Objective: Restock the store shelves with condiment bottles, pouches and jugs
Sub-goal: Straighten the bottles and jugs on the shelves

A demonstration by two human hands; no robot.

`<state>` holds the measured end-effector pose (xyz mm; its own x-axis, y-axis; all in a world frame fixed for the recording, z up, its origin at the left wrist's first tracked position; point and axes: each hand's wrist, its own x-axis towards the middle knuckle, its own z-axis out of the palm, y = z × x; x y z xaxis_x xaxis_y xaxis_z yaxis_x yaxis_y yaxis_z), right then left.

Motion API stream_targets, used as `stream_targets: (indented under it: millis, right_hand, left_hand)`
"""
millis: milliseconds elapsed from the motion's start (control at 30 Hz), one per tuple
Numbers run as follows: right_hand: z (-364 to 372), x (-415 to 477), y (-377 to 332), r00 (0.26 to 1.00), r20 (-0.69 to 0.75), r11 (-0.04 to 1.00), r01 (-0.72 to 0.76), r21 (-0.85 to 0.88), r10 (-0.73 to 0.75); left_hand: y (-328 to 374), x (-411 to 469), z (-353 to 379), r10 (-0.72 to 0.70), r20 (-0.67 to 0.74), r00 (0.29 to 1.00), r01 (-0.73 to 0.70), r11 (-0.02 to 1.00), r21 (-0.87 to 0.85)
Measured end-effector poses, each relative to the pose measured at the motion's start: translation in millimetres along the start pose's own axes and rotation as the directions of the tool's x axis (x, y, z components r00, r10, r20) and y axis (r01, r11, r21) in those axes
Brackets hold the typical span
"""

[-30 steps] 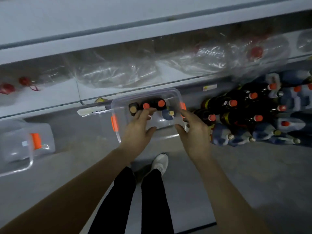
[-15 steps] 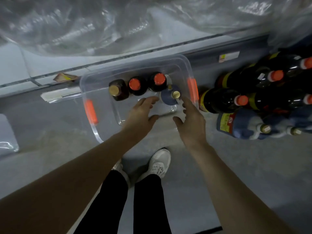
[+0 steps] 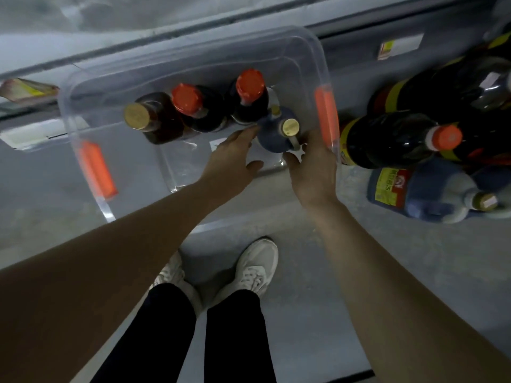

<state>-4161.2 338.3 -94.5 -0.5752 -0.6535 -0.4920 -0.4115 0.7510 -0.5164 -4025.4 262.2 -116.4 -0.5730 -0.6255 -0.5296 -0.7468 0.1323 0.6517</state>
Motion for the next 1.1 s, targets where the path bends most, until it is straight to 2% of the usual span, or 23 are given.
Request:
stream_targets:
  millis: [167,400,500,600,733,900,1000,1100]
  right_hand:
    - [7,9,8,0.996,-0.051,0.995,0.072,0.062,-0.069]
    - [-1,9,1,0.992,0.018,0.972,0.12,0.201,-0.126]
    - [-13,-3,-9,0.996,0.016,0.961,0.075,0.266,-0.082]
    - [-38,-22,-14,0.999,0.009,0.931,0.033,0.364,-0.04]
    - [-80,-46,-31,0.999,0.023,0.881,0.017,0.472,-0.031]
    - [-127,-72,-74,0.999,-0.001,0.804,0.031,0.593,-0.037]
    - [-158,-92,-104,0.999,0.009,0.719,0.026,0.694,-0.045]
    - [-191,-116,-134,0.998,-0.006,0.696,0.051,0.716,-0.066]
  left_hand:
    - [-3,12,7,0.044,0.055,0.998,-0.044,0.999,0.003]
    - [2,15,-7,0.059,0.141,0.988,-0.045,0.994,-0.101]
    - [6,2,-17,0.047,0.157,0.986,-0.024,0.989,-0.143]
    - [15,-19,-25,0.019,0.153,0.988,0.015,0.976,-0.219]
    - [38,-48,-42,0.064,0.135,0.989,-0.017,0.945,-0.326]
    - [70,-71,-85,0.102,0.165,0.981,-0.05,0.955,-0.292]
    - [98,-93,-119,0.115,0.175,0.978,-0.056,0.948,-0.312]
    - [127,-119,-150,0.115,0.163,0.98,-0.056,0.943,-0.328]
